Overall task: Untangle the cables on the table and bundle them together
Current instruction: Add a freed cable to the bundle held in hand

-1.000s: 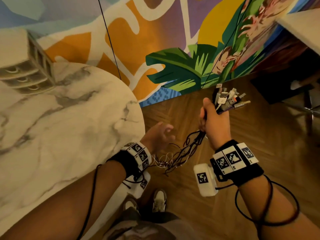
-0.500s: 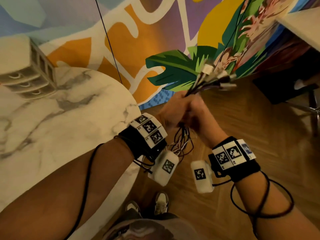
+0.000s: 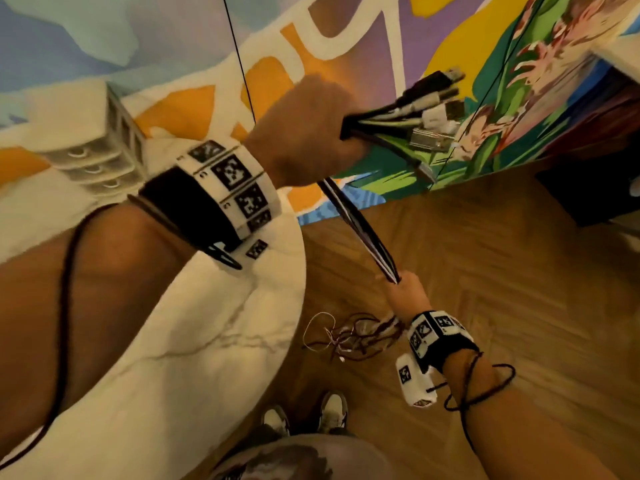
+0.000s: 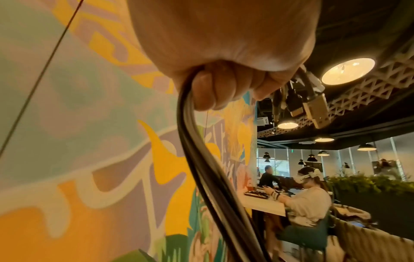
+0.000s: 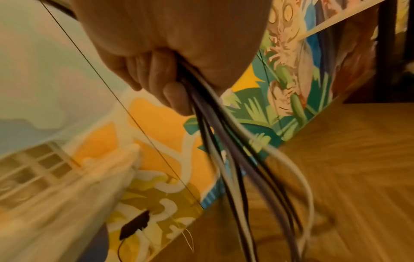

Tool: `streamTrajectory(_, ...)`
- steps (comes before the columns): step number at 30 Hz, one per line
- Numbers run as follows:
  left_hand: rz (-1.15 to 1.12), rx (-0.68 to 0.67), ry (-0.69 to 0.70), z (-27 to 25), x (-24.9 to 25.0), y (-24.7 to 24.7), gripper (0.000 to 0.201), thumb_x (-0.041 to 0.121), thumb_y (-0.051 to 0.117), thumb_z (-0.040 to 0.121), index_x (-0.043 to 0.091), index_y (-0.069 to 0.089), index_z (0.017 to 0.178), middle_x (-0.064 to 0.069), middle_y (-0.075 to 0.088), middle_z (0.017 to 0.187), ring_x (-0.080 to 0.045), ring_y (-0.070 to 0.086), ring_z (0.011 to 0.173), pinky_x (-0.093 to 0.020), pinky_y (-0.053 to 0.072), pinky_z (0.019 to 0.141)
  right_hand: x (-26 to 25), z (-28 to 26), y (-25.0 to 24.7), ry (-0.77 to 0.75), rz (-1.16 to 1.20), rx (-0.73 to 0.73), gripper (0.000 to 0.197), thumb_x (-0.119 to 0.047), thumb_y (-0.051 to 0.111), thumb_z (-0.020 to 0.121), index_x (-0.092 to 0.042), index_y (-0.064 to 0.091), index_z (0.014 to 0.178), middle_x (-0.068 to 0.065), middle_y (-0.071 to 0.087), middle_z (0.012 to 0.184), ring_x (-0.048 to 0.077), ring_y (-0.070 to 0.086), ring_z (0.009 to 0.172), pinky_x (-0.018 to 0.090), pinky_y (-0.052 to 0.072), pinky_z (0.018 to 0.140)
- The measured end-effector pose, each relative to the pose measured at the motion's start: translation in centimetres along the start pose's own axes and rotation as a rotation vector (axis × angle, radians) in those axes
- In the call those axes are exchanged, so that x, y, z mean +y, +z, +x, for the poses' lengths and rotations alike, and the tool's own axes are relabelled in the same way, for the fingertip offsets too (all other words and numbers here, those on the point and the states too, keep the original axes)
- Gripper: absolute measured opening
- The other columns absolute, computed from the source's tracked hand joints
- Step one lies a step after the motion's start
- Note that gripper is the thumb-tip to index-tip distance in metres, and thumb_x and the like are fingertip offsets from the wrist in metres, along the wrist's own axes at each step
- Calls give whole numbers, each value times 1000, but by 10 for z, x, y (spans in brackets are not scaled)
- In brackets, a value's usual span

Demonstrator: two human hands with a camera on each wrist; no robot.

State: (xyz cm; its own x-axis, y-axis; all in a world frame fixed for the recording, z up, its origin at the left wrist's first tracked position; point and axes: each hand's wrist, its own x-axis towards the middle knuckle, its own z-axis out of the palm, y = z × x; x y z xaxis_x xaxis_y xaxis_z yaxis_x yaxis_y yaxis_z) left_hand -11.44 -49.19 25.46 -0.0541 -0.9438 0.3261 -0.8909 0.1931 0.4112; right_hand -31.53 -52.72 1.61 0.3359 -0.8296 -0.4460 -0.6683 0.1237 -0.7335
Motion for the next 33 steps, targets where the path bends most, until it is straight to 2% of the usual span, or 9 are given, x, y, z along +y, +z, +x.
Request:
streamTrajectory(3,181,80,50,4,-12,-10,49,43,35,83,5,62,67,-6,48,51,-23,40,42,-28,30,46,12,0,-3,72,-44,-10,44,-23,57,91,-18,38,52,-3,34,47,14,29,42,24,24,42)
streamTrajectory(8,183,138,166,-22,-11,42,35,41,45,81,16,55,58,1,40,42,-14,27,40,-19,18,50,-1,-1,-2,116,188,13,40,-18,54,90,-16,40,53,-6,39,40,13,35,38,26,29,45)
streamTrajectory(11,118,-29,116,-48,-11,99,44,46,38,81,13,66,74,-2,62,57,-19,45,45,-23,32,42,-19,-11,-14,-17,251,6,34,-7,51,94,-28,45,67,-11,48,63,0,48,51,21,42,57)
streamTrajectory(14,-48,-91,-136,-57,-6,127,63,52,30,76,14,69,107,-10,72,90,-29,65,80,-39,53,71,-48,-25,-28,-106,506,-57,24,-6,52,94,-22,51,76,-13,51,62,-2,52,42,13,43,44)
streamTrajectory(17,-438,14,-367,-49,7,128,30,36,56,84,15,73,95,-2,71,79,-9,64,73,-21,52,69,-71,-32,-38,-210,564,-115,11,-21,57,79,-17,52,70,-12,37,40,4,30,31,17,22,34)
streamTrajectory(19,-601,-41,-433,-37,16,122,14,30,68,84,18,73,88,7,68,73,3,61,68,-8,44,60,-81,-38,-43,-245,499,-187,12,-11,52,80,-16,50,69,-10,38,40,4,31,32,16,23,36)
streamTrajectory(21,-660,-77,-475,-25,16,118,13,32,73,80,20,73,86,11,67,71,0,61,70,-10,42,58,-92,-42,-45,-299,461,-220,28,4,45,87,-17,49,69,-9,38,40,5,31,33,17,25,37)
streamTrajectory(27,-393,55,-301,-6,21,97,25,30,64,82,8,73,92,-2,72,81,-15,66,77,-35,53,70,-81,-32,-26,-385,445,-143,32,-14,51,80,-16,39,50,-8,38,38,9,31,33,22,26,40)
streamTrajectory(33,-184,199,-242,16,5,58,29,32,57,83,5,68,83,1,52,61,-24,53,61,-21,26,49,-10,-2,1,-91,269,-112,39,-12,56,88,-19,35,56,-7,34,46,11,31,41,26,28,46)
